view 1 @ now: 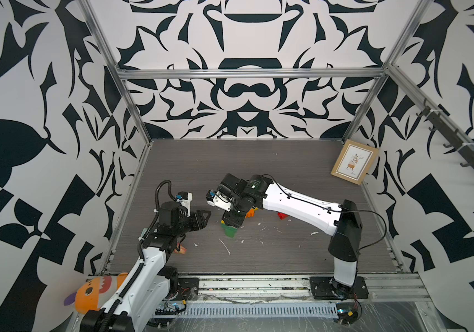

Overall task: Assemble an ice cream with lego
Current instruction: Assemble the lego brick with the lego brick.

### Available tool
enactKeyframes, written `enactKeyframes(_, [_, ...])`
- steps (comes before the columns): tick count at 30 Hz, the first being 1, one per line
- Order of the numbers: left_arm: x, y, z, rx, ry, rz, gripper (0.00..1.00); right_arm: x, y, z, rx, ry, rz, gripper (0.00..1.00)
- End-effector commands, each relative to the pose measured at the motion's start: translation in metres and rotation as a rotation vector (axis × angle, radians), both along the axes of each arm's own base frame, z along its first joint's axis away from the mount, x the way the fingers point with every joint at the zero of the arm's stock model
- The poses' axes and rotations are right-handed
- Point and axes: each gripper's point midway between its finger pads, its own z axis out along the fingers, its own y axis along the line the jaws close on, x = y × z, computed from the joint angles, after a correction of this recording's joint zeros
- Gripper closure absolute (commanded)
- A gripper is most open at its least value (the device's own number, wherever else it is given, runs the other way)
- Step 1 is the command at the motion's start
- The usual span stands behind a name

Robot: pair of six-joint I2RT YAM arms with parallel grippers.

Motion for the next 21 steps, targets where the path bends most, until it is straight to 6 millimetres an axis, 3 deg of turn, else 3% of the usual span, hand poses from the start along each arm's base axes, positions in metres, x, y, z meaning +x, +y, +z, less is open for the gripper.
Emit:
enactKeyframes(1, [-0.001, 0.000, -0.003, -0.002, -0.001, -0.002, 0.37, -0.002, -0.001, 0.016, 0.042, -0.007, 0.002, 0.50])
enactKeyframes(21, [0.000, 0.000, -0.003, -0.004, 0.000, -0.005, 0.37, -0.001, -0.001, 0.002, 0.001, 0.008, -0.007, 0.52])
